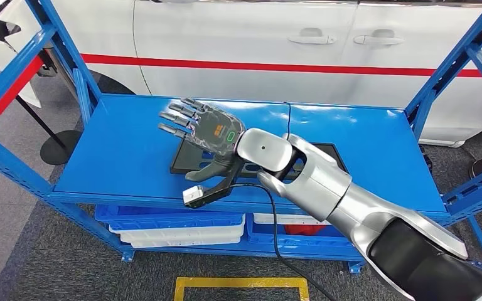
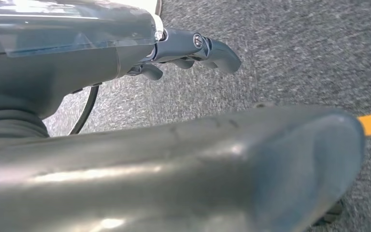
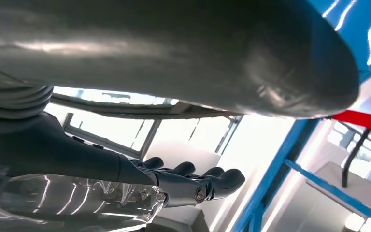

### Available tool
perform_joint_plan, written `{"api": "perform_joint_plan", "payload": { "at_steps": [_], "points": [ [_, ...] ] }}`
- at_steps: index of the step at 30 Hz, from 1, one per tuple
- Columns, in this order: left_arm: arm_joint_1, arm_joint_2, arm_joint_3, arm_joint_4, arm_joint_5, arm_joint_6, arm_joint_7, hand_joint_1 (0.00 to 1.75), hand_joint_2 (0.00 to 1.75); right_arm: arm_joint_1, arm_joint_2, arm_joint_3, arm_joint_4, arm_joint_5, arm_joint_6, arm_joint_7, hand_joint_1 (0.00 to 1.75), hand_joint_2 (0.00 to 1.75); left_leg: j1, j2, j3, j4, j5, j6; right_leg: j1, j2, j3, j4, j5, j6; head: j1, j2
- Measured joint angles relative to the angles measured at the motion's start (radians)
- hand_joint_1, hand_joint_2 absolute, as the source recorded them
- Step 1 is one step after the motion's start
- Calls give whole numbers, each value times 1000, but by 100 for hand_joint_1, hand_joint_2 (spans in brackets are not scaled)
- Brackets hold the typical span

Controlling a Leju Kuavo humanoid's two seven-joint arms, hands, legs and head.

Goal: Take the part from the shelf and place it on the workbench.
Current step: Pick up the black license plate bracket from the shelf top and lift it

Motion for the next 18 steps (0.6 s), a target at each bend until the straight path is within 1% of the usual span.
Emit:
{"api": "perform_joint_plan", "payload": {
  "at_steps": [3, 6, 8, 13, 18],
  "points": [
    [-9, -2, -8, 0, -9, -7, 6, 0, 0, 10, 28, 25, 100, -3, -116, 3, 0, 0, 0, 0, 0, 0, 0, 0, 0, 0, 0, 0, 0, 0, 0, 0],
    [-16, -4, -16, 0, -12, -12, 10, 0, 0, 23, 70, 40, 225, 4, -197, 6, 0, 0, 0, 0, 0, 0, 0, 0, 0, 0, 0, 0, 0, 0, 0, 0],
    [-18, -6, -19, 0, -12, -15, 11, 0, 0, 31, 98, 48, 298, 10, -226, 10, 0, 0, 0, 0, 0, 0, 0, 0, 0, 0, 0, 0, 0, 0, 0, 0],
    [-21, -8, -23, 0, -17, -25, 12, 0, 0, 46, 149, 53, 424, 10, -259, 8, 0, 0, 0, 0, 0, 0, 0, -1, 0, 0, 0, 0, -1, -1, 0, 0],
    [-26, -11, -31, 0, -29, -32, 15, 0, 0, 86, 210, 36, 585, 7, -373, 16, 0, 0, 0, 0, 0, 0, -1, -1, 0, 0, 0, 0, -1, -1, 0, 0]
  ]
}}
